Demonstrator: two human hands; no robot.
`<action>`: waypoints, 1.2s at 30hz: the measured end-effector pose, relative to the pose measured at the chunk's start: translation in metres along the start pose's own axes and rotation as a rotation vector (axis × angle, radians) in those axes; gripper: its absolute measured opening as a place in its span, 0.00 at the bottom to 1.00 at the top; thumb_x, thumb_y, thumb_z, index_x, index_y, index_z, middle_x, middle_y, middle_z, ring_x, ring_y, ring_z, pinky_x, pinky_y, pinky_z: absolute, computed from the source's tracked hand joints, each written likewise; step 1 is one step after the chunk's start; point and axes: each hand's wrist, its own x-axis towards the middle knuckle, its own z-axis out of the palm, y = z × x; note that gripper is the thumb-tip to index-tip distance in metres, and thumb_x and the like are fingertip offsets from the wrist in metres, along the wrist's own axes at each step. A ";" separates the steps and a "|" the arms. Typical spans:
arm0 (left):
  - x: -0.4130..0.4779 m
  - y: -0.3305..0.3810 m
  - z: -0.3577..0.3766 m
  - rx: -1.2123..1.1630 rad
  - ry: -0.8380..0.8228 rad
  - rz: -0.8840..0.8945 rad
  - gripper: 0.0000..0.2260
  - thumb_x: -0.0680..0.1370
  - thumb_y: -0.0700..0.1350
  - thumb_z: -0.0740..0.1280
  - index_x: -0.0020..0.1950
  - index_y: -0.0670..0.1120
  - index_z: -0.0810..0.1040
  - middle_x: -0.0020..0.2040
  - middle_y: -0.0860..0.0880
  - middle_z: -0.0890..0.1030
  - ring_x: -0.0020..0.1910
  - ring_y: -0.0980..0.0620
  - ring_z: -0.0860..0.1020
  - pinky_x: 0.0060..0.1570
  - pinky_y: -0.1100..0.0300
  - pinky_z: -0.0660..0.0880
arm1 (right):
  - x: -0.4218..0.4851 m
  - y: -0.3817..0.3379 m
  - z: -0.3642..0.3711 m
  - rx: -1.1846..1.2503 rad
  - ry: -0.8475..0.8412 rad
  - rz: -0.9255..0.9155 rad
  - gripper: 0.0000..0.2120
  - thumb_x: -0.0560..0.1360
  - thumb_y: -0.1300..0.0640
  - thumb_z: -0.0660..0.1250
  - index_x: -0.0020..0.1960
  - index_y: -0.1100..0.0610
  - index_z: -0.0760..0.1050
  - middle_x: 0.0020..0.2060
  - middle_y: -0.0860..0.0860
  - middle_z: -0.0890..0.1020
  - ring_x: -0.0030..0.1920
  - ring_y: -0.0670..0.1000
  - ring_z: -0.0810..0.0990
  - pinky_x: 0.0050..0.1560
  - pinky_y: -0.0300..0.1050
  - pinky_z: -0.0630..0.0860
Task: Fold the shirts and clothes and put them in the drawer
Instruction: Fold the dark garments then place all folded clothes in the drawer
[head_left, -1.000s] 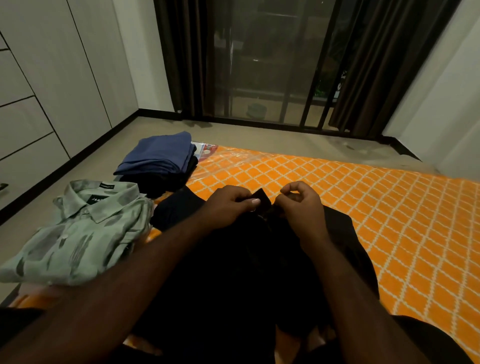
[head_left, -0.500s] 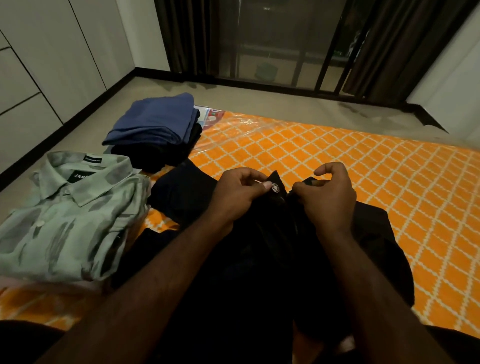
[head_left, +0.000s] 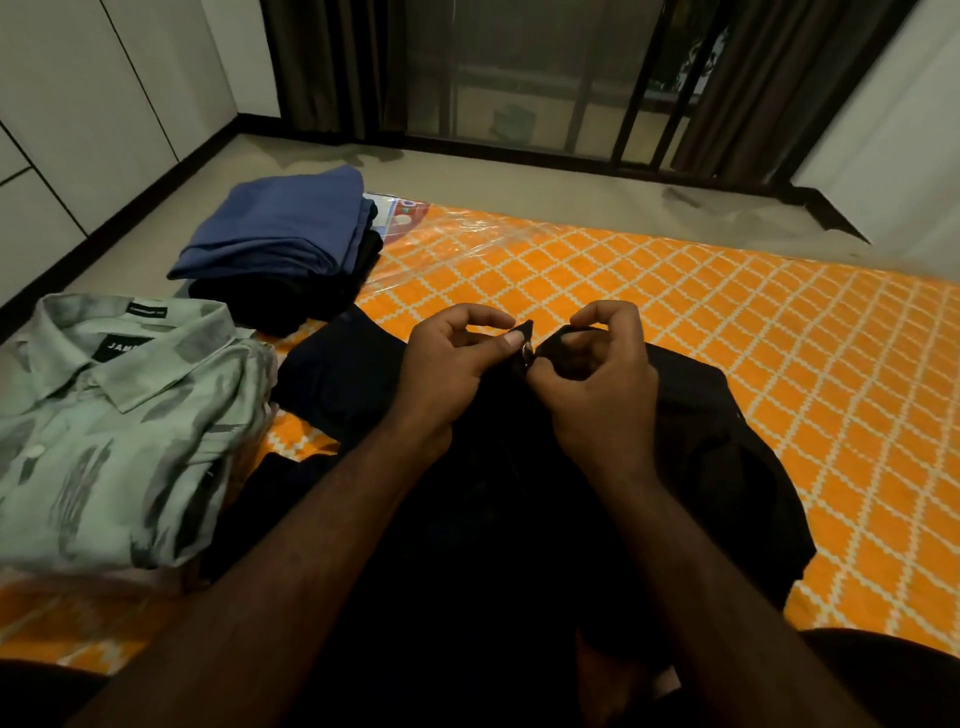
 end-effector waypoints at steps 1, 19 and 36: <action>0.001 0.002 -0.002 0.013 -0.030 -0.015 0.06 0.77 0.38 0.74 0.53 0.42 0.83 0.40 0.44 0.86 0.40 0.45 0.85 0.40 0.54 0.81 | 0.000 0.000 0.000 0.009 -0.009 -0.010 0.19 0.70 0.61 0.75 0.55 0.51 0.70 0.39 0.46 0.83 0.40 0.44 0.84 0.39 0.42 0.79; -0.001 -0.011 0.010 0.038 0.174 0.086 0.09 0.76 0.38 0.75 0.52 0.45 0.78 0.42 0.39 0.84 0.43 0.39 0.85 0.44 0.40 0.82 | 0.006 0.009 -0.004 0.081 -0.102 0.001 0.19 0.71 0.62 0.77 0.56 0.51 0.73 0.44 0.47 0.85 0.45 0.45 0.86 0.45 0.47 0.83; -0.001 -0.004 0.008 0.384 0.045 0.203 0.03 0.80 0.43 0.69 0.49 0.48 0.82 0.40 0.51 0.85 0.41 0.52 0.83 0.44 0.53 0.80 | 0.011 0.010 -0.008 -0.288 -0.033 -0.114 0.08 0.69 0.47 0.74 0.48 0.46 0.85 0.42 0.42 0.85 0.44 0.42 0.83 0.48 0.50 0.82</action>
